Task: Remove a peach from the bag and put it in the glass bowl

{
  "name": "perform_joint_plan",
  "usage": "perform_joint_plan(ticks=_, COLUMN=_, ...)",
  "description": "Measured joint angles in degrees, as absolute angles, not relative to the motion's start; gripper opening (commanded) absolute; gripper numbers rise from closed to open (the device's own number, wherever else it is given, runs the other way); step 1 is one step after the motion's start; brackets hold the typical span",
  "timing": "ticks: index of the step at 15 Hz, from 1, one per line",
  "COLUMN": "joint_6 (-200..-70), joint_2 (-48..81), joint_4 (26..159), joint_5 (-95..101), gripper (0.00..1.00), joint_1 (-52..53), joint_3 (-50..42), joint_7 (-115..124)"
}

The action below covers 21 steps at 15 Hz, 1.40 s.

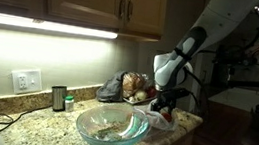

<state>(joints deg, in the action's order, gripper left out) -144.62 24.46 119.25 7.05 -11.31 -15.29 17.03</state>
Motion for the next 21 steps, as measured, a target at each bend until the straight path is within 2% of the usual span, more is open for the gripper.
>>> perform_joint_plan(ticks=2, joint_6=-144.6, joint_2=24.5, joint_4=119.2, joint_5=7.1, gripper=0.44, joint_1=-11.3, joint_3=-15.3, joint_7=17.0)
perform_joint_plan(ticks=21, joint_6=-144.6, joint_2=24.2, joint_4=119.2, joint_5=7.1, gripper=0.43, joint_1=-10.7, joint_3=-15.3, joint_7=17.0)
